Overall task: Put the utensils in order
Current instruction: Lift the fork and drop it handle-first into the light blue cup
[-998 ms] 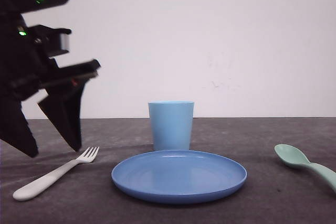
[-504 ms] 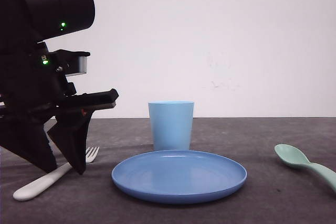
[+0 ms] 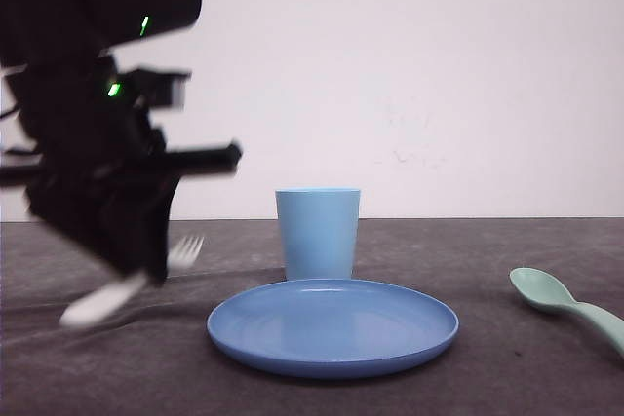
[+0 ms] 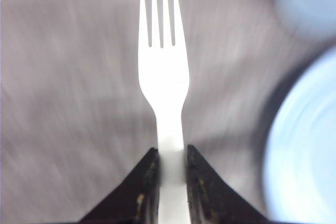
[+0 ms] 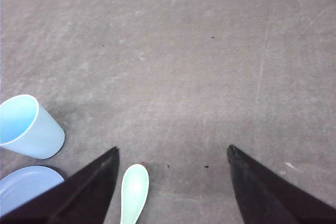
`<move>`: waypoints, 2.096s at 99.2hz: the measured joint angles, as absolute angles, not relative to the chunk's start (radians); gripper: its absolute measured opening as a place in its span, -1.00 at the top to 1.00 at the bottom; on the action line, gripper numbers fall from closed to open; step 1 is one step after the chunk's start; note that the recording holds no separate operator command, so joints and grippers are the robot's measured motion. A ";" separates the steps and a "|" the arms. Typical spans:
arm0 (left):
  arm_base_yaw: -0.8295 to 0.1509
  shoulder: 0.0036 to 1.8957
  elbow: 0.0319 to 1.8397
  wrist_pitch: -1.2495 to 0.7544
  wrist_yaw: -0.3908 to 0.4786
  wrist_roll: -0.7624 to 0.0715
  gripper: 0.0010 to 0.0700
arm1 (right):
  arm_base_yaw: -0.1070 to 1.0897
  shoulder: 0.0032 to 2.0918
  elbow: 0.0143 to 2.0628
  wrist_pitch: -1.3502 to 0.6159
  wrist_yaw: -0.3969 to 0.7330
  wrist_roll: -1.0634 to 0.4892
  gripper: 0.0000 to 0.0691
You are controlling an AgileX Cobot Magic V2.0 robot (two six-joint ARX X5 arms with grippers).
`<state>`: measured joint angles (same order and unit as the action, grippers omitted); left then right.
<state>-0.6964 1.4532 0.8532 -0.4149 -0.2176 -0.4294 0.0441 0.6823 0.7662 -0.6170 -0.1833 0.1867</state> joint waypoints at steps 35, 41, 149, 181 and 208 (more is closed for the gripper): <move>-0.701 1.274 0.912 0.039 -0.271 -0.324 0.90 | 0.044 0.682 0.766 -0.617 -0.168 0.186 -0.18; -0.704 1.291 0.912 0.134 -0.251 -0.305 0.90 | 0.044 0.682 0.766 -0.617 -0.161 0.186 -0.18; -0.734 1.727 0.912 0.533 -0.157 -0.231 0.40 | 0.044 0.756 0.766 -0.601 -0.154 0.142 -0.18; -0.737 1.612 0.912 0.378 -0.158 -0.231 0.34 | 0.084 0.760 0.766 -0.661 -0.156 0.151 -0.18; -0.737 1.298 0.912 0.131 -0.159 -0.228 0.35 | 0.238 0.849 0.768 -0.778 -0.150 0.238 -0.16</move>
